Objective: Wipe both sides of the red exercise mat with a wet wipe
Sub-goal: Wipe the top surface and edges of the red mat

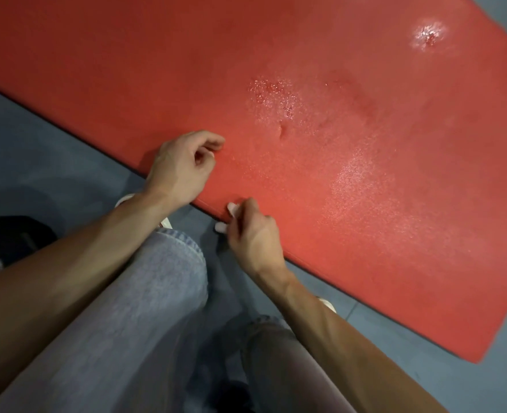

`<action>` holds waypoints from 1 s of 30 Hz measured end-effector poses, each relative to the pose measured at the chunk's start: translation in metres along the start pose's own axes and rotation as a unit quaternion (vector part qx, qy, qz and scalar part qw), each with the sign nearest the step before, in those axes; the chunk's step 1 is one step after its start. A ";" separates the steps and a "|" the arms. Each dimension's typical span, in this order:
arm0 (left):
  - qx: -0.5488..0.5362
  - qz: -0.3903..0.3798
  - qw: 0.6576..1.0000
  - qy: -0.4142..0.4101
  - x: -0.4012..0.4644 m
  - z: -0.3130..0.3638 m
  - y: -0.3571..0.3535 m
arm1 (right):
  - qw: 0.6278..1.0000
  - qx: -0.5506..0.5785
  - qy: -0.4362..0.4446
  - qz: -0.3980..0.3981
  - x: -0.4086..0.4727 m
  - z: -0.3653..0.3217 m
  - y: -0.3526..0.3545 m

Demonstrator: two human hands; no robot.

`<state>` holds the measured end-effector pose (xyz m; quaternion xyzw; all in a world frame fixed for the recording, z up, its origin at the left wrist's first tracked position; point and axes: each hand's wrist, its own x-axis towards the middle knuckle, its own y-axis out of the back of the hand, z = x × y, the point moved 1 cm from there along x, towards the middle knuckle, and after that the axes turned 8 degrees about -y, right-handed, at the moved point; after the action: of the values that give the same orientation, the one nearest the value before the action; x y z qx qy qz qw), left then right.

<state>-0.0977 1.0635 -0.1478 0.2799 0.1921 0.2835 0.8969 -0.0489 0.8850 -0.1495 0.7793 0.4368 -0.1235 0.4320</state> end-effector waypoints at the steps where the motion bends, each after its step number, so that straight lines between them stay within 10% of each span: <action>1: -0.008 0.001 1.000 0.002 0.000 -0.002 0.000 | 1.000 -0.003 -0.002 0.014 -0.008 0.012 0.006; 7: -0.040 0.028 0.998 0.038 0.006 -0.007 0.003 | 0.985 -0.015 -0.157 0.071 -0.071 0.118 0.068; 18: -0.060 0.124 0.988 0.073 0.001 -0.018 0.026 | 0.997 -0.003 0.047 -0.064 0.037 -0.072 -0.041; 30: -0.066 0.097 0.991 0.070 0.006 -0.011 0.023 | 0.998 -0.023 -0.053 0.031 -0.013 0.044 0.044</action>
<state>-0.1080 1.0872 -0.1431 0.2168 0.2071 0.4001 0.8660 -0.0136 0.8322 -0.1437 0.7743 0.3918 -0.1413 0.4764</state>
